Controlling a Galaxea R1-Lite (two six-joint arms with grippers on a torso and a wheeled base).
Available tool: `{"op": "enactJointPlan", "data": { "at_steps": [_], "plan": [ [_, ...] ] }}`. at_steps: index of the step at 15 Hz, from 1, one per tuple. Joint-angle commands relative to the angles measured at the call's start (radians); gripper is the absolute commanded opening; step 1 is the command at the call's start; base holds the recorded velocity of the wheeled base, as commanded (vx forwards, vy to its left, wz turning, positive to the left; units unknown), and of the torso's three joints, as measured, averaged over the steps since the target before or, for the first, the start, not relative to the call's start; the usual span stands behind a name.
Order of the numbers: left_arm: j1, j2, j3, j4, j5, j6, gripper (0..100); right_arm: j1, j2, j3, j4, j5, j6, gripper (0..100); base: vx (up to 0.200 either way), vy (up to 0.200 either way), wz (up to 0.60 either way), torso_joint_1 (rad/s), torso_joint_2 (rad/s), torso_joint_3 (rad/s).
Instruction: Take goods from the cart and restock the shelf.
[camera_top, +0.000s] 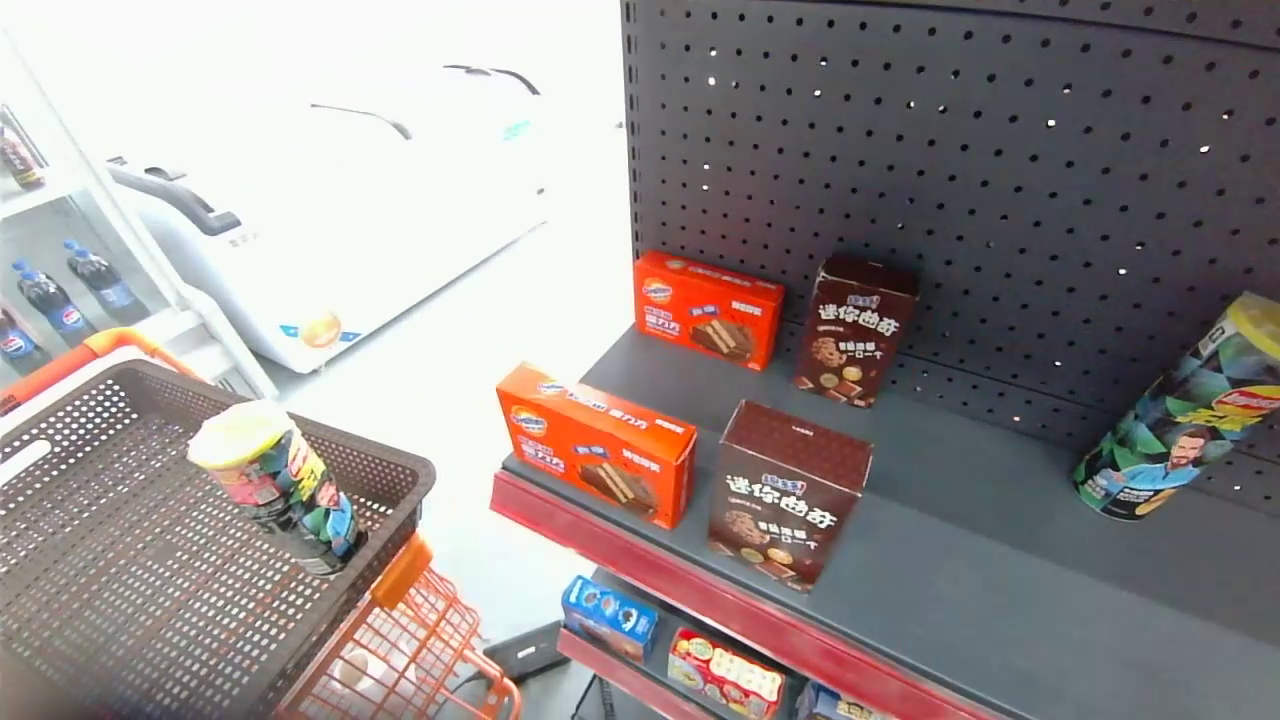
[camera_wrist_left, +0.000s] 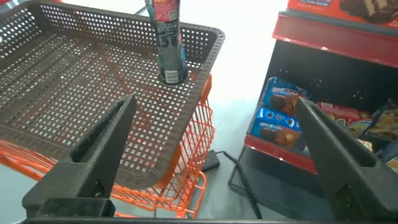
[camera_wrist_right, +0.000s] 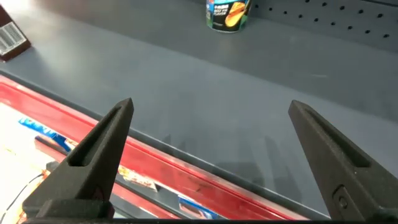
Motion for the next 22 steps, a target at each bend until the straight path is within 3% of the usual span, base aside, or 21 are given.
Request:
{"op": "enactJointPlan", "data": {
  "at_steps": [1,7,8,10,12,14,16,18,19,21,22],
  "plan": [
    [0.000,0.000,0.000,0.001,0.000,0.000,100,0.000,0.000,0.000,-0.001,0.000,-0.001,100,0.000,0.000,0.00,0.000,0.00,0.000],
    [0.000,0.000,-0.041,0.013,-0.005,0.004,100,0.000,0.000,0.000,-0.001,0.000,-0.001,100,0.000,0.000,0.00,0.000,0.00,0.000],
    [-0.006,0.141,-0.132,0.079,0.007,0.008,100,0.000,0.000,0.000,-0.001,0.000,-0.001,100,0.000,0.000,0.00,0.000,0.00,0.000],
    [0.001,0.386,-0.261,0.084,0.081,0.003,100,0.000,0.000,0.000,-0.001,0.001,-0.001,100,0.000,0.000,0.00,0.000,0.00,0.000],
    [0.004,0.524,-0.294,0.059,0.100,-0.025,100,0.000,0.000,0.000,0.000,0.001,-0.001,100,0.000,0.000,0.00,0.000,0.00,0.000],
    [0.021,0.724,-0.299,-0.079,0.100,-0.057,100,0.000,0.000,0.000,0.000,0.001,-0.001,100,0.000,0.000,0.00,0.000,0.00,0.000],
    [0.027,0.840,-0.297,-0.158,0.093,-0.051,100,0.001,0.000,0.000,-0.001,0.000,-0.001,100,0.000,0.000,0.00,0.000,0.00,0.000],
    [0.153,1.026,-0.299,-0.303,0.095,-0.015,100,0.000,0.000,0.000,0.000,0.000,-0.001,100,0.000,0.000,0.00,0.000,0.00,0.000],
    [0.179,1.113,-0.293,-0.364,0.095,-0.017,100,0.000,0.000,0.000,-0.001,0.000,-0.001,100,0.000,0.000,0.00,0.000,0.00,0.000],
    [0.190,1.233,-0.300,-0.451,0.098,-0.011,100,0.000,0.000,0.000,-0.001,0.001,-0.001,100,0.000,0.000,0.00,0.000,0.00,0.000],
    [0.187,1.346,-0.297,-0.594,0.098,-0.009,100,0.000,0.000,0.000,0.000,0.001,-0.001,100,0.000,0.000,0.00,0.000,0.00,0.000]
  ]
}}
